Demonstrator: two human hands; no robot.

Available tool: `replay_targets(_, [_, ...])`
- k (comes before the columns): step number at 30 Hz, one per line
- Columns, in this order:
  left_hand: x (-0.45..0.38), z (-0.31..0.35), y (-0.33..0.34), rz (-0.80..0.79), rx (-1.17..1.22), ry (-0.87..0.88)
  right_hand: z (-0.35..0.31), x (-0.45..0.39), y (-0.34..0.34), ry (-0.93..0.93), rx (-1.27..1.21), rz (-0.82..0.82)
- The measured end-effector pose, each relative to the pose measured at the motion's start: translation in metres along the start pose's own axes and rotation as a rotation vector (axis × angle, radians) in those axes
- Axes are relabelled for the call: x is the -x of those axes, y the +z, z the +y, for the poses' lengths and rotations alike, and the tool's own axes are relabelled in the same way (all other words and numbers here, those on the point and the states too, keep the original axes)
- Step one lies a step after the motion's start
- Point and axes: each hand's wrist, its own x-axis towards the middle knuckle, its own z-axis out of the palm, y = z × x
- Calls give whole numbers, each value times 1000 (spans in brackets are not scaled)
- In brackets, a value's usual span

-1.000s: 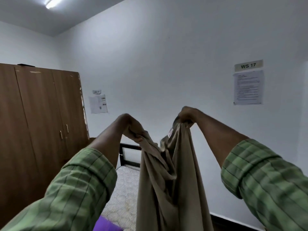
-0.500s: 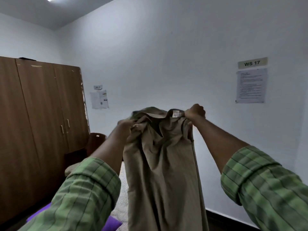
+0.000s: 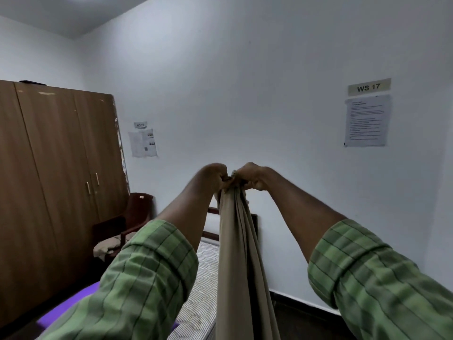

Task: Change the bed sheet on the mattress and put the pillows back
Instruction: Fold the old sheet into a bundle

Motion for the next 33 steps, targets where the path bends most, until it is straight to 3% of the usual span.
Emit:
replay_targets(1, [1, 3, -4, -12, -127, 53, 2, -3, -3, -12, 5, -45])
replay_targets(3, [4, 6, -8, -35, -150, 50, 3, 2, 2, -75, 177, -45])
replay_targets(7, [1, 20, -1, -190, -18, 79, 10, -2, 5, -234, 504, 266])
replay_targets(10, [-5, 17, -5, -237, -35, 39, 20, -2, -10, -269, 471, 213])
replay_targets(13, [-14, -4, -16, -131, -530, 148, 27, -3, -29, -365, 341, 74])
replay_targets(16, [-18, -18, -13, -149, -633, 255, 14, 1, -43, -461, 214, -29])
replay_targets(18, [-16, -20, -5, -197, -684, 215, 0, 7, -54, -490, 134, -44])
replay_targets(21, [-18, -17, -10, -203, -817, 207, -8, 9, -72, -482, 80, 51])
replay_targets(25, [-15, -4, -22, 201, -1020, 454, -5, 4, -81, -461, 387, 294])
replay_targets(27, [-17, 1, -18, 314, -1012, 540, -10, 5, -83, -464, 523, 481])
replay_targets(29, [-23, 8, -19, 248, -917, 524, -17, 7, -89, -457, 484, 606])
replay_targets(31, [-28, 14, -26, 113, -911, 521, -20, 12, -95, -459, 475, 539])
replay_targets(33, [-31, 20, -39, 155, -879, 563, -18, 16, -100, -489, 435, 559])
